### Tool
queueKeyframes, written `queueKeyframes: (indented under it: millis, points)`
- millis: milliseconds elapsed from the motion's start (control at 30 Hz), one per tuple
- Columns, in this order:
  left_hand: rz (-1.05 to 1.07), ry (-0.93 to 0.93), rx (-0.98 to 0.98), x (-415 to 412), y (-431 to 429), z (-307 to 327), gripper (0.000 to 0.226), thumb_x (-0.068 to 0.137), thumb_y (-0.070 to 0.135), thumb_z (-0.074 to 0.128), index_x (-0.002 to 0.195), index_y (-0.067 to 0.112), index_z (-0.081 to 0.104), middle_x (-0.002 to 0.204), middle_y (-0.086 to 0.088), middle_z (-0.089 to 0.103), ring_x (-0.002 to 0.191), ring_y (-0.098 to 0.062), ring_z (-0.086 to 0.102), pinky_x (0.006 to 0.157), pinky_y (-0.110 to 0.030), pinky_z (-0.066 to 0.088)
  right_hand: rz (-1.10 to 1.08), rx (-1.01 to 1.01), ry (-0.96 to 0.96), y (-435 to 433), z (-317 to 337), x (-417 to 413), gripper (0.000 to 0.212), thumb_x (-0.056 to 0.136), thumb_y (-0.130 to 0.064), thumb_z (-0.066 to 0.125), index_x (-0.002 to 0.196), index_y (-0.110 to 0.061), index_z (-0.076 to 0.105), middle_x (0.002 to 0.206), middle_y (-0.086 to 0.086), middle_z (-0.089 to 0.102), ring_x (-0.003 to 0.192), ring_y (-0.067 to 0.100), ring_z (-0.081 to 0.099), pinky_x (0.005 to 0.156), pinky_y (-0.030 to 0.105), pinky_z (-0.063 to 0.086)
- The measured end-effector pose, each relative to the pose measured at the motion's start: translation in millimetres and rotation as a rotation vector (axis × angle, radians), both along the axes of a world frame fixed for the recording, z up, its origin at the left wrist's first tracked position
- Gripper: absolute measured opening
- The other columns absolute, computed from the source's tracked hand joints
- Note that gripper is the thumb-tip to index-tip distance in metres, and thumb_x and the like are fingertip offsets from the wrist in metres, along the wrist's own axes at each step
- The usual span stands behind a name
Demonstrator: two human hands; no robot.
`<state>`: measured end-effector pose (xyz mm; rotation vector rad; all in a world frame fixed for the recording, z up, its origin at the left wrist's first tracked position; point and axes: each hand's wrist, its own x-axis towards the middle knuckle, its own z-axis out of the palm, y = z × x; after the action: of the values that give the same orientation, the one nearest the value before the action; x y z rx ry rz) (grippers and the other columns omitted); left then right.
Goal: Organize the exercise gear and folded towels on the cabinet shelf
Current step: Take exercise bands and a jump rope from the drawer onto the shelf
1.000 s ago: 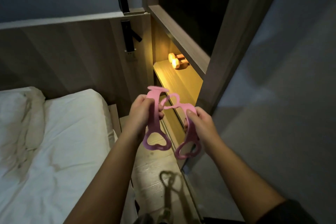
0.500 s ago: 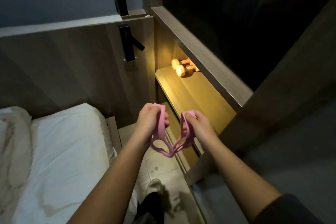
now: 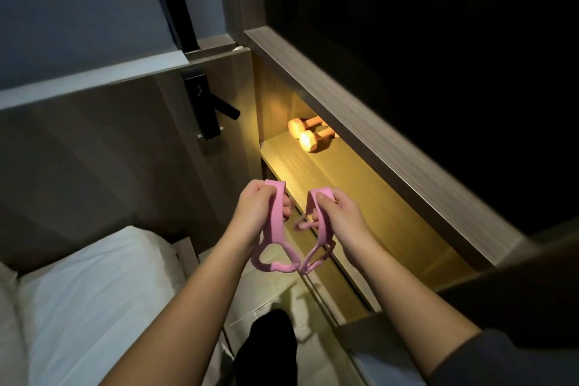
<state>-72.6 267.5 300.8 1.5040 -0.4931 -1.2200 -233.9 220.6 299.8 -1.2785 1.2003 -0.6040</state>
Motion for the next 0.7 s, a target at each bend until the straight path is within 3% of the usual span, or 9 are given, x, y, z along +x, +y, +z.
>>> queueKeyframes:
  millis: [133,333,467,600,700]
  points:
    - [-0.104,-0.01,0.028,27,-35,-27,0.014,0.095,0.014,0.049,0.103,0.009,0.059,0.07,-0.01,0.068,0.06,-0.02,0.066,0.066,-0.035,0.056,-0.035,0.027,0.047,-29,-24,29,0.019,0.098,-0.033,0.054,0.099,-0.017,0.064,0.075,0.002,0.069,0.058,0.007,0.064,0.057,0.019,0.052]
    - [-0.33,-0.119,0.058,80,-101,-85,0.021,0.097,0.019,0.048,0.11,0.004,0.057,0.072,-0.008,0.07,0.064,-0.021,0.068,0.066,-0.033,0.057,-0.193,0.037,0.012,-88,-79,76,0.024,0.096,-0.032,0.057,0.094,-0.009,0.066,0.081,0.015,0.071,0.062,0.019,0.065,0.065,0.036,0.055]
    - [-0.398,-0.112,0.0,104,-127,-129,0.017,0.1,0.015,0.046,0.11,0.008,0.057,0.074,-0.012,0.07,0.065,-0.022,0.068,0.064,-0.033,0.056,-0.348,0.028,0.005,-99,-123,100,0.023,0.097,-0.029,0.054,0.09,-0.012,0.068,0.069,0.004,0.068,0.051,0.011,0.06,0.049,0.022,0.048]
    - [-0.456,-0.073,-0.155,125,-131,-172,0.018,0.101,0.014,0.045,0.093,0.013,0.061,0.08,-0.015,0.071,0.066,-0.024,0.069,0.067,-0.037,0.059,-0.454,-0.04,0.007,-87,-167,114,0.023,0.097,-0.032,0.054,0.09,-0.017,0.069,0.07,0.001,0.07,0.052,0.011,0.061,0.05,0.021,0.049]
    - [-0.505,0.002,-0.202,137,-128,-198,0.02,0.102,0.014,0.042,0.097,0.013,0.062,0.079,-0.009,0.075,0.068,-0.021,0.072,0.063,-0.03,0.061,-0.542,-0.097,-0.009,-75,-192,124,0.022,0.097,-0.031,0.055,0.087,-0.019,0.069,0.066,-0.002,0.071,0.051,0.01,0.062,0.05,0.023,0.048]
